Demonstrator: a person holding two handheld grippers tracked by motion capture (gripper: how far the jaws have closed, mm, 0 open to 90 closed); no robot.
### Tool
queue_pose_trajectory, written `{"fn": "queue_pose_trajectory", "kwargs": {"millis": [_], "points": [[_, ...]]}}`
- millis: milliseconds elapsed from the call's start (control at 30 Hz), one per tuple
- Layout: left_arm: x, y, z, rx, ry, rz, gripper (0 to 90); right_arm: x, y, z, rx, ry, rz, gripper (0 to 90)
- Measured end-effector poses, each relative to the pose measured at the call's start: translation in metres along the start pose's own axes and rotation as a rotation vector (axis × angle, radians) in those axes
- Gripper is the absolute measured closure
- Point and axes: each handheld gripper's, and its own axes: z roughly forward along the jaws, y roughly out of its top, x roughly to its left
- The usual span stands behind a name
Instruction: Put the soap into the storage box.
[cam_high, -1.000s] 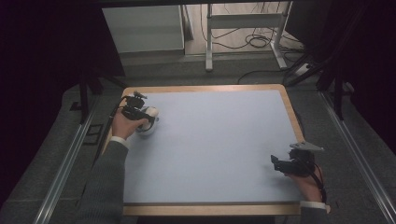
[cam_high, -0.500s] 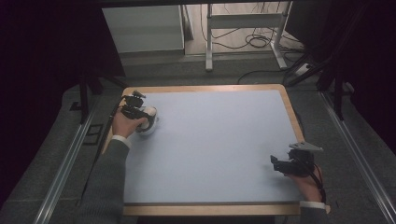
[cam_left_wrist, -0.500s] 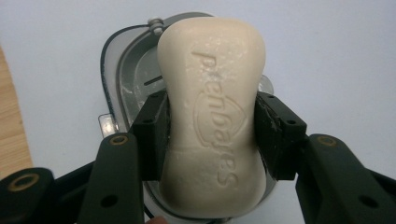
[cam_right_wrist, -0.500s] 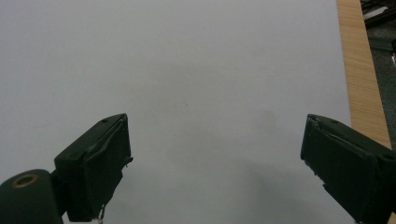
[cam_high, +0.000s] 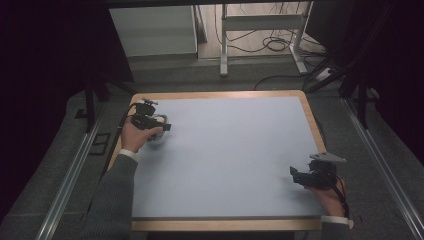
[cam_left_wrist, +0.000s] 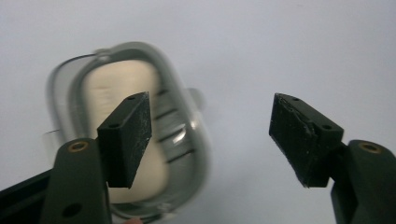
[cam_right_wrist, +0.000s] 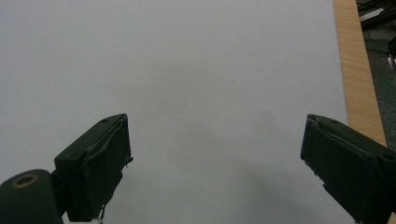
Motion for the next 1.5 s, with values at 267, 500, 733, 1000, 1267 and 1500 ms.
{"fn": "queue_pose_trajectory", "kwargs": {"millis": [267, 500, 733, 1000, 1267, 1500], "points": [[-0.024, -0.017, -0.016, -0.064, -0.063, 0.084, 26.5, 0.000, 0.000, -0.001, -0.002, -0.004, -0.001, 8.3], [-0.035, -0.044, -0.014, -0.095, -0.101, 0.137, 26.4, 0.000, 0.000, -0.002, -0.007, -0.001, 0.001, 8.2], [-0.043, -0.077, -0.004, -0.091, -0.125, 0.151, 24.5, 0.001, 0.001, -0.003, -0.013, -0.002, -0.003, 8.3], [-0.047, -0.100, -0.002, -0.108, -0.144, 0.129, 23.7, 0.002, 0.000, -0.002, -0.010, -0.003, -0.005, 8.2], [-0.046, -0.119, -0.002, -0.112, -0.151, 0.125, 23.1, 0.004, 0.001, -0.002, -0.013, 0.008, -0.007, 8.2], [-0.042, -0.120, -0.005, -0.143, -0.150, 0.096, 23.4, 0.006, 0.002, -0.001, -0.014, 0.009, -0.017, 8.3]]}}
